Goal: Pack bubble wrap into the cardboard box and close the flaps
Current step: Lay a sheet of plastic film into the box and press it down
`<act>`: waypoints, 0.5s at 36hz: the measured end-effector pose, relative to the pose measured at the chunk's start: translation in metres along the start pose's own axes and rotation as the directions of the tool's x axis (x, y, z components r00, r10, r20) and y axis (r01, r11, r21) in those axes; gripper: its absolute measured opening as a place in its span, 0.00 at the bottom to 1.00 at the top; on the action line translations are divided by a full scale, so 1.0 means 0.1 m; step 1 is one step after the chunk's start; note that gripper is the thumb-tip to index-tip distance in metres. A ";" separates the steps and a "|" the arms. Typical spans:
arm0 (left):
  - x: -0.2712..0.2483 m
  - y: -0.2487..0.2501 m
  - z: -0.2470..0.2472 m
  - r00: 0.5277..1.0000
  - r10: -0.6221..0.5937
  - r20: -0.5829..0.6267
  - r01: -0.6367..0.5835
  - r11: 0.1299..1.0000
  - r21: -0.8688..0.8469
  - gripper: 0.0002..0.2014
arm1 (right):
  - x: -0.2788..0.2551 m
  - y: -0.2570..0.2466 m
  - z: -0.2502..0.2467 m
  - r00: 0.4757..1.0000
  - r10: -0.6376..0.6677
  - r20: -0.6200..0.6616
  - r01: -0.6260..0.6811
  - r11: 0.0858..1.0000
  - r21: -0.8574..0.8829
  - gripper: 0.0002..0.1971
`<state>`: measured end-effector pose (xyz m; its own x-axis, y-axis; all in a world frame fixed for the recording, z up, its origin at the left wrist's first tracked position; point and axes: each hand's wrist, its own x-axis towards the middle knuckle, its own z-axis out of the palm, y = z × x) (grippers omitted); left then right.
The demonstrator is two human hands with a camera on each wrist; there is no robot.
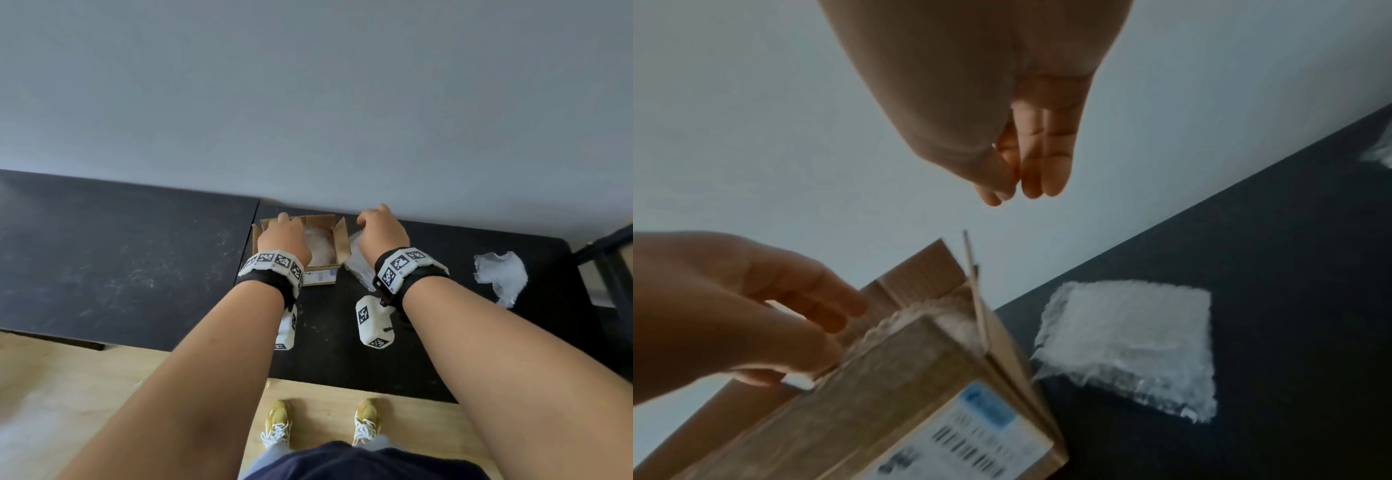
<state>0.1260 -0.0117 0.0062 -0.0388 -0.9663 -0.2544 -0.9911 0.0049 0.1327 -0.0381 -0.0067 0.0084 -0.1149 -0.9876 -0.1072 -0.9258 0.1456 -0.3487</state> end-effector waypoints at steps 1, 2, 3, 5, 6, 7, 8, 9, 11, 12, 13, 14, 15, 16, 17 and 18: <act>0.00 0.05 -0.01 0.999 0.028 -0.030 -0.027 1.000 0.010 0.20 | 0.01 0.07 -0.03 1.000 0.014 -0.008 -0.014 1.000 0.000 0.14; 0.01 0.11 -0.01 0.996 0.060 -0.063 -0.059 0.998 0.013 0.19 | 0.01 0.14 -0.06 1.000 0.028 -0.012 -0.028 1.000 0.006 0.14; 0.01 0.17 -0.02 0.992 0.093 -0.090 -0.093 0.996 0.010 0.19 | 0.01 0.21 -0.08 0.999 0.048 -0.013 -0.048 0.999 0.014 0.14; 0.02 0.31 -0.02 0.980 0.157 -0.125 -0.159 0.987 -0.006 0.18 | 0.00 0.34 -0.11 0.996 0.086 -0.007 -0.086 0.996 0.029 0.15; 0.02 0.39 -0.02 0.973 0.184 -0.141 -0.187 0.982 -0.013 0.17 | -0.01 0.40 -0.13 0.995 0.103 -0.001 -0.103 0.994 0.036 0.16; 0.02 0.46 0.00 0.966 0.207 -0.154 -0.213 0.977 -0.020 0.17 | -0.01 0.47 -0.14 0.993 0.122 0.005 -0.122 0.992 0.041 0.16; 0.03 0.55 0.02 0.959 0.232 -0.162 -0.239 0.971 -0.022 0.17 | -0.02 0.54 -0.14 0.990 0.138 0.008 -0.138 0.989 0.050 0.16; 0.03 0.64 0.04 0.952 0.258 -0.163 -0.264 0.964 -0.018 0.17 | -0.03 0.61 -0.14 0.988 0.153 0.015 -0.153 0.986 0.062 0.16; 0.04 0.84 0.11 0.941 0.309 -0.142 -0.314 0.949 -0.012 0.20 | -0.04 0.76 -0.13 0.986 0.166 0.028 -0.168 0.983 0.072 0.18; 0.03 0.93 0.15 0.935 0.332 -0.124 -0.336 0.942 -0.007 0.21 | -0.05 0.84 -0.11 0.986 0.167 0.030 -0.168 0.983 0.067 0.19; 0.03 1.02 0.21 0.931 0.349 -0.103 -0.351 0.936 -0.001 0.22 | -0.05 0.91 -0.10 0.986 0.167 0.031 -0.168 0.984 0.060 0.19; 0.03 1.11 0.27 0.930 0.356 -0.086 -0.357 0.934 0.004 0.22 | -0.05 0.99 -0.08 0.985 0.168 0.035 -0.170 0.984 0.055 0.19; 0.03 1.18 0.33 0.932 0.356 -0.068 -0.356 0.934 0.010 0.23 | -0.04 1.06 -0.06 0.984 0.171 0.044 -0.173 0.983 0.052 0.19; 0.03 1.24 0.40 0.935 0.351 -0.047 -0.350 0.936 0.014 0.24 | -0.04 1.14 -0.05 0.983 0.174 0.057 -0.177 0.983 0.052 0.20; 0.03 1.29 0.46 0.939 0.344 -0.017 -0.344 0.939 0.019 0.24 | -0.03 1.20 -0.03 0.982 0.175 0.074 -0.179 0.983 0.050 0.20; 0.02 1.34 0.53 0.941 0.338 0.021 -0.338 0.940 0.035 0.24 | -0.02 1.27 -0.01 0.981 0.173 0.088 -0.178 0.983 0.048 0.19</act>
<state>-0.0137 0.0006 -0.0272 -0.3738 -0.9023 -0.2145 -0.9234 0.3405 0.1769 -0.1558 0.0139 -0.0352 -0.2415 -0.9382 -0.2480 -0.8724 0.3218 -0.3679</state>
